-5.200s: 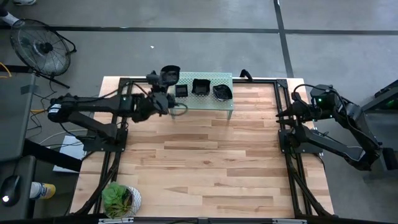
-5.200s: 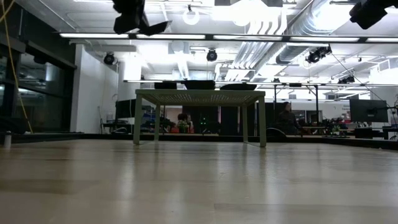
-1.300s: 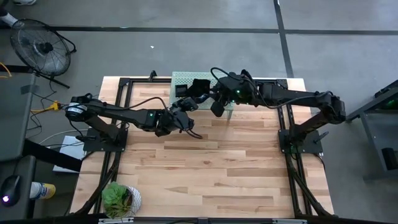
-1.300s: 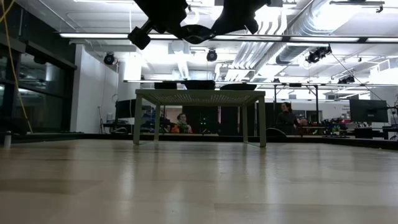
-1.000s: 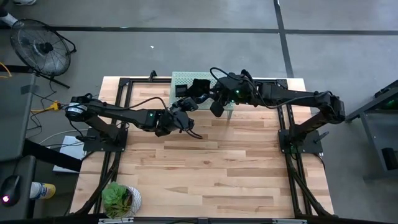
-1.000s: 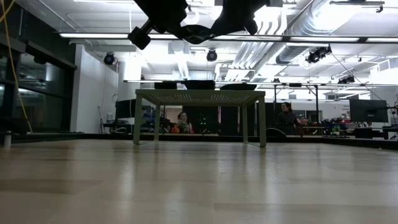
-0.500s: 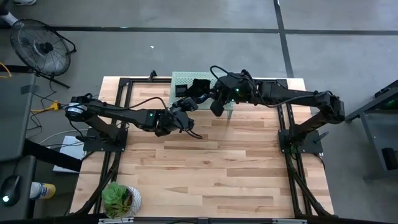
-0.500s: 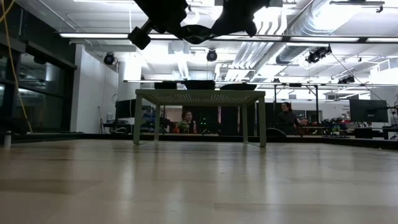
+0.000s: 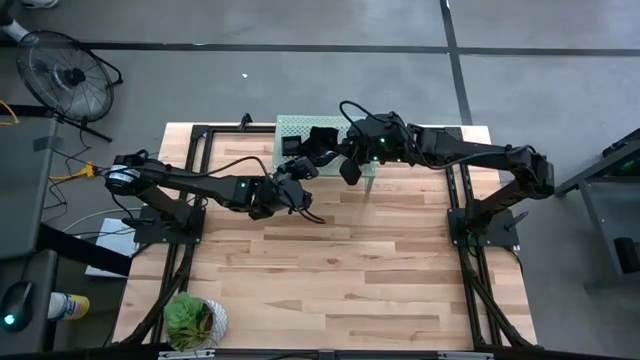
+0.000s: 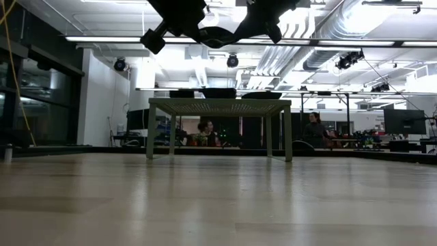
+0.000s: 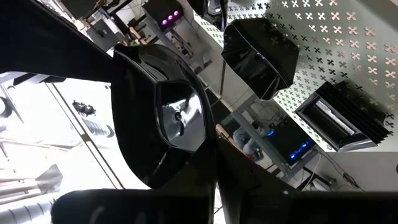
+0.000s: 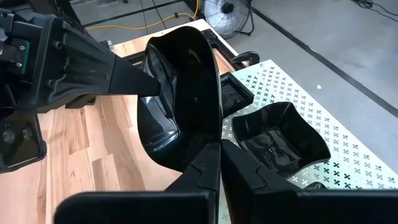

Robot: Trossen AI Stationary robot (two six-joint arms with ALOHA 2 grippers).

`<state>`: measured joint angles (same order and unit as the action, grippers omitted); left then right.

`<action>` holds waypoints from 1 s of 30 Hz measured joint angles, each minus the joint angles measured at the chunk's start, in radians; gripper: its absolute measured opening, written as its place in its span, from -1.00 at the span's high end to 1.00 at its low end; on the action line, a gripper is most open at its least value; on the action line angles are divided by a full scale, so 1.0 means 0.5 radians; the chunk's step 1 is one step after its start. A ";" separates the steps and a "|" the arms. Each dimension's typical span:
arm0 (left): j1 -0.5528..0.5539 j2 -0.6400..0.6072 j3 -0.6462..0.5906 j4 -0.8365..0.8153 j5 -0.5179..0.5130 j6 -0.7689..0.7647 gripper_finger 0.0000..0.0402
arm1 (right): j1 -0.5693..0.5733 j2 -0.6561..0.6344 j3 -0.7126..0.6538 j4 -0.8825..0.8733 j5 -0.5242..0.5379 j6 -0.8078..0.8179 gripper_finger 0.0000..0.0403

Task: Pick & Place Mini shaped plates
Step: Stack the leaf shaped plate on top of the leaf shaped plate on the shelf

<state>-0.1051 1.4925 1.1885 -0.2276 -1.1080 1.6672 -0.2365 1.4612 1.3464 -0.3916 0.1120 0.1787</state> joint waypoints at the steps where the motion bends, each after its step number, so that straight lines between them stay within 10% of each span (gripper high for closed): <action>1: 0.000 0.000 0.000 0.000 0.000 0.000 1.00 | 0.000 0.000 0.000 -0.001 -0.001 0.001 0.99; 14: -0.001 -0.001 0.000 0.002 0.155 -0.040 0.88 | 0.004 0.001 0.000 -0.002 -0.038 0.000 1.00; 30: 0.001 -0.001 0.000 0.002 0.194 -0.367 0.26 | 0.002 0.001 0.000 -0.017 -0.007 -0.003 1.00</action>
<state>-0.1047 1.4921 1.1885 -0.2264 -1.0109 1.4837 -0.2356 1.4616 1.3464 -0.4003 0.1085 0.1772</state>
